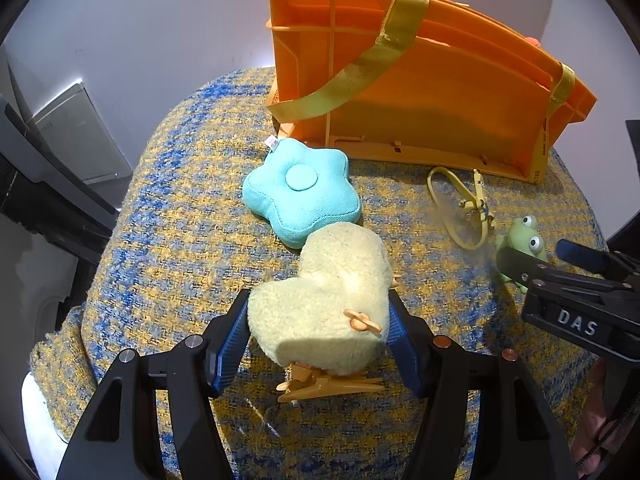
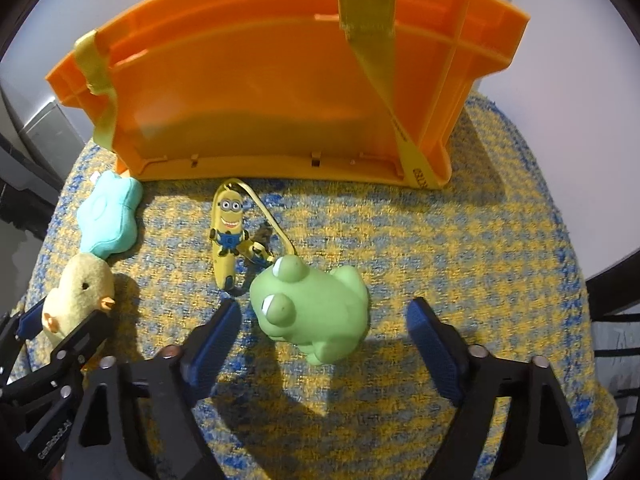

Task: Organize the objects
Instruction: 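Grasp the cream plush chick with the left tool while the right tool grasps the green frog, then carry the chick with the left tool while the right tool carries the frog over the bin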

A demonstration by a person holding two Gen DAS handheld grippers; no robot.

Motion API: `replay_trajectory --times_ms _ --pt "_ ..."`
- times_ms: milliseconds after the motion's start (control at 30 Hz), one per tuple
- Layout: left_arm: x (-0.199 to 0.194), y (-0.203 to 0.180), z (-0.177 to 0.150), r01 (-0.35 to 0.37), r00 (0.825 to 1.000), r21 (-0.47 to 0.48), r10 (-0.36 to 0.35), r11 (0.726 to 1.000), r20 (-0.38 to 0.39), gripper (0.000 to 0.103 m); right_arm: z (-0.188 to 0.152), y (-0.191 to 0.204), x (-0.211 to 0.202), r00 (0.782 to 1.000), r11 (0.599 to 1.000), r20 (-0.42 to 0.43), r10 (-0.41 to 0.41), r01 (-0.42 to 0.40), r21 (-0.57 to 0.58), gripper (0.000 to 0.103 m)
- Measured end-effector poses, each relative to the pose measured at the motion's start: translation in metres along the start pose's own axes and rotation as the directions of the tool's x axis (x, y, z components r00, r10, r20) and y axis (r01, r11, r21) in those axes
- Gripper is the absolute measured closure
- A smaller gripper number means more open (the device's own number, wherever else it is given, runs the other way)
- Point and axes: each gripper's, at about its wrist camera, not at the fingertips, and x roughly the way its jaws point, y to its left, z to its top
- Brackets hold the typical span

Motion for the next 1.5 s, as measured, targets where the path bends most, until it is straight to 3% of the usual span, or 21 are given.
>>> replay_trajectory --times_ms 133,433,767,1500 --pt "0.002 0.000 0.001 0.001 1.000 0.004 -0.001 1.000 -0.002 0.040 -0.001 -0.002 0.007 0.999 1.000 -0.027 0.019 -0.018 0.016 0.048" --pt "-0.006 -0.005 0.002 0.009 1.000 0.029 -0.010 1.000 0.020 0.040 -0.003 -0.006 -0.011 1.000 1.000 0.017 0.007 -0.007 0.010 0.048" --pt "-0.034 -0.014 0.011 0.034 0.996 0.057 -0.038 0.998 0.076 0.040 -0.001 -0.015 -0.060 0.996 1.000 0.088 -0.006 0.006 0.004 0.048" --pt "-0.106 -0.018 0.070 0.070 0.968 0.139 -0.101 0.988 0.231 0.040 0.049 -0.018 -0.139 0.966 1.000 0.257 -0.015 0.013 0.007 0.048"
